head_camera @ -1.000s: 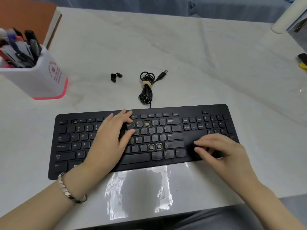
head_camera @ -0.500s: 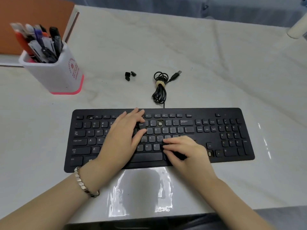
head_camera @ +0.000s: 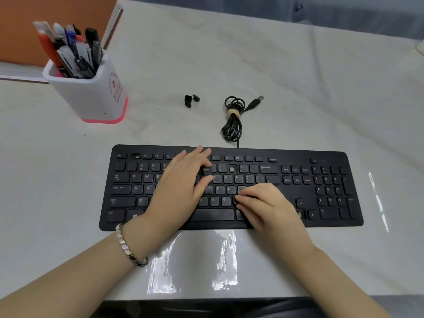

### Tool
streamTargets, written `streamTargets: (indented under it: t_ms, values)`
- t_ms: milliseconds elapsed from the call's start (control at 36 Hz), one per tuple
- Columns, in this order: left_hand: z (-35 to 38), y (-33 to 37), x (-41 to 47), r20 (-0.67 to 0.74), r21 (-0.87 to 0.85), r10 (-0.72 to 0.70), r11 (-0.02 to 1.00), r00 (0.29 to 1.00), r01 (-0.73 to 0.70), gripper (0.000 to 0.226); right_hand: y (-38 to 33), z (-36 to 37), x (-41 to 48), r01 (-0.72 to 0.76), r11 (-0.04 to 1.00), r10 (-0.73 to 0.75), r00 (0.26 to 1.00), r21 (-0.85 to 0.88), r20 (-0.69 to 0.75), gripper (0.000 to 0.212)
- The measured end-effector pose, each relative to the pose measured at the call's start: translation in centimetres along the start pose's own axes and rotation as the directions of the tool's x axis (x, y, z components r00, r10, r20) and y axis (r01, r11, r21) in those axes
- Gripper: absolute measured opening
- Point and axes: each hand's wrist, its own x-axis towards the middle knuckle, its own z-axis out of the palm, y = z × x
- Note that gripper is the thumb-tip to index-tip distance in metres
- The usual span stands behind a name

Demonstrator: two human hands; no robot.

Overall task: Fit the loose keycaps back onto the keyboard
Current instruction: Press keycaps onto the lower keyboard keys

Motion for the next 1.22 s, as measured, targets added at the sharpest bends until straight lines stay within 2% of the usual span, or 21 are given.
streamTargets:
  t_ms: [250,472,583,861,1083,1222]
  values:
    - [0.1,-0.1,0.1,-0.004,0.009,-0.001,1.000,1.000,0.001,0.022,0.3,-0.4,0.5,0.074,0.997,-0.073,0.996,-0.028,0.049,0.020]
    - [0.1,-0.1,0.0,-0.003,0.006,0.006,1.000,1.000,-0.006,0.027,1.2,-0.6,0.5,0.138,0.990,-0.139,0.989,0.030,0.045,0.020]
    - [0.1,-0.1,0.0,-0.009,0.006,0.003,1.000,1.000,-0.003,0.028,1.3,-0.6,0.7,0.171,0.985,-0.171,0.983,0.003,0.069,0.020]
    - [0.1,-0.1,-0.1,-0.008,0.002,0.008,1.000,1.000,-0.008,0.027,0.8,-0.5,0.6,0.141,0.990,-0.141,0.988,0.000,0.069,0.019]
    - [0.1,-0.1,-0.1,-0.004,0.004,0.006,1.000,1.000,-0.006,0.026,0.7,-0.6,-0.8,0.251,0.941,-0.242,0.968,-0.228,0.066,0.018]
    - [-0.1,0.0,-0.2,-0.005,-0.012,-0.003,1.000,1.000,0.003,0.027,0.1,-0.1,-0.9,0.248,0.932,-0.241,0.969,-0.265,0.058,0.020]
